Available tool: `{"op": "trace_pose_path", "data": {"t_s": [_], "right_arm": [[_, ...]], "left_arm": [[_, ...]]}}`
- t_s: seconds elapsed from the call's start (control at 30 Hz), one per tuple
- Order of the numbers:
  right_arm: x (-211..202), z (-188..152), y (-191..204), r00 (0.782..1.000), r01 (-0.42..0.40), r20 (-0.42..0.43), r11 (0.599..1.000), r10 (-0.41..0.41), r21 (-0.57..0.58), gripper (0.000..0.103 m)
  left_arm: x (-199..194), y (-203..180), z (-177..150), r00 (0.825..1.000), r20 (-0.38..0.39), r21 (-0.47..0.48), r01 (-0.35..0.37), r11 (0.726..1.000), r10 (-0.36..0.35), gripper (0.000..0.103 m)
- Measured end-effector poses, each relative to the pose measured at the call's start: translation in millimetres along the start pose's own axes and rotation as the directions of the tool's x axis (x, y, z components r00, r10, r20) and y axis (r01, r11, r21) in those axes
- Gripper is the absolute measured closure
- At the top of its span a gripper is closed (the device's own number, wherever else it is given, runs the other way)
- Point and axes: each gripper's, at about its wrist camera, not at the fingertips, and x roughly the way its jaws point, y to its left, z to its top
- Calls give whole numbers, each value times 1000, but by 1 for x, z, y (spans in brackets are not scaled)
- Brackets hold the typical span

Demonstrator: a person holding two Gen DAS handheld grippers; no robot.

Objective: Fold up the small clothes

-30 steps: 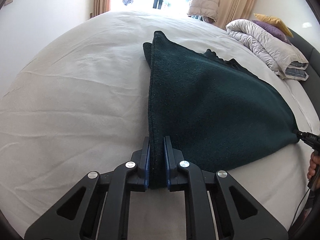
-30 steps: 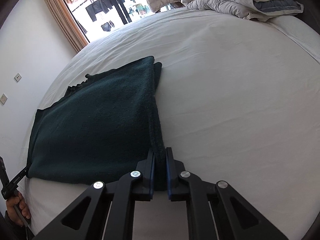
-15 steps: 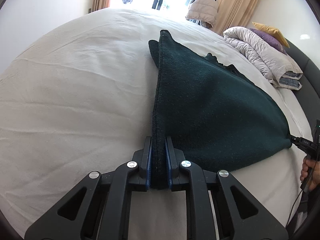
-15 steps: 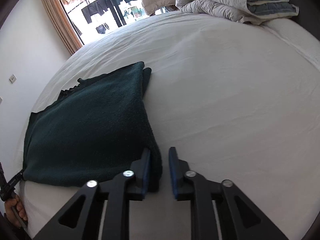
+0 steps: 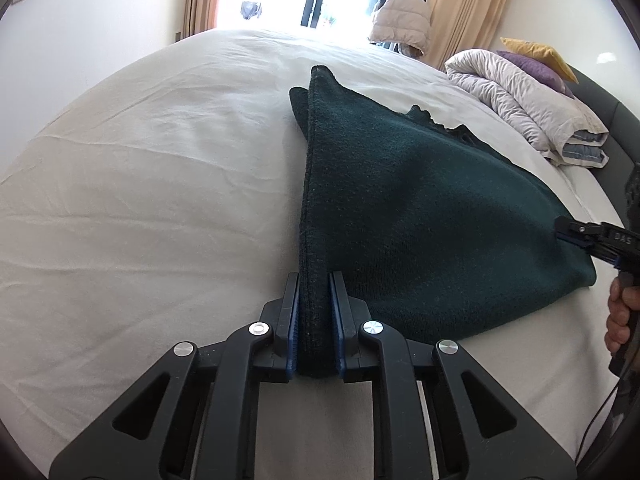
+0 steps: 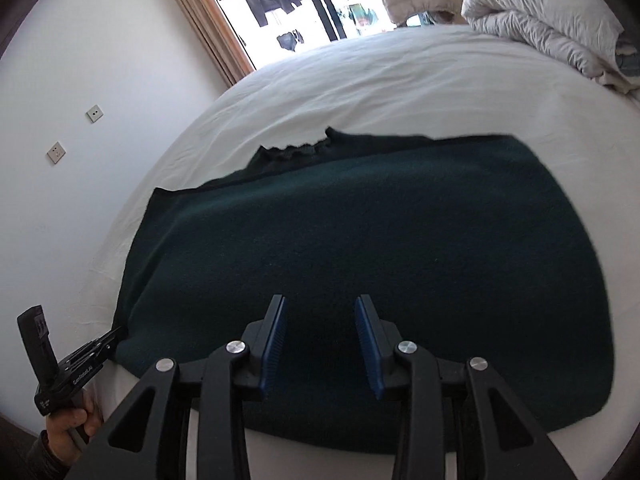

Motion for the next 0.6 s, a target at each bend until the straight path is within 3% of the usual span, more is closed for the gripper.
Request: {"op": "trace_pose_path", "data": {"t_s": [0.1, 0.2, 0.3, 0.37, 0.4, 0.47, 0.6], "right_arm": [[-5, -1, -23, 999, -19, 36, 997, 16, 81, 88], [-20, -1, -54, 995, 52, 75, 982, -66, 180, 103], [-39, -1, -71, 980, 129, 115, 955, -165, 267, 103], [-54, -1, -61, 938, 263, 158, 929, -309, 259, 91], [-59, -1, -56, 934, 248, 190, 933, -302, 260, 85], [-62, 2, -40, 948, 169, 228, 959, -222, 228, 76], [-53, 10, 2, 968, 90, 230, 995, -99, 47, 61]], "left_arm": [[1, 2, 0, 1000, -4, -12, 15, 1000, -15, 89], [3, 3, 0, 1000, -3, -16, 21, 1000, -21, 89], [3, 4, 0, 1000, -3, -15, 20, 1000, -20, 89], [3, 4, 0, 1000, -3, -15, 20, 1000, -20, 88], [3, 3, 0, 1000, -3, -15, 20, 1000, -20, 89], [3, 3, 0, 1000, -3, -13, 18, 1000, -18, 89], [-2, 9, 1, 999, 9, -36, 49, 998, -49, 88]]}}
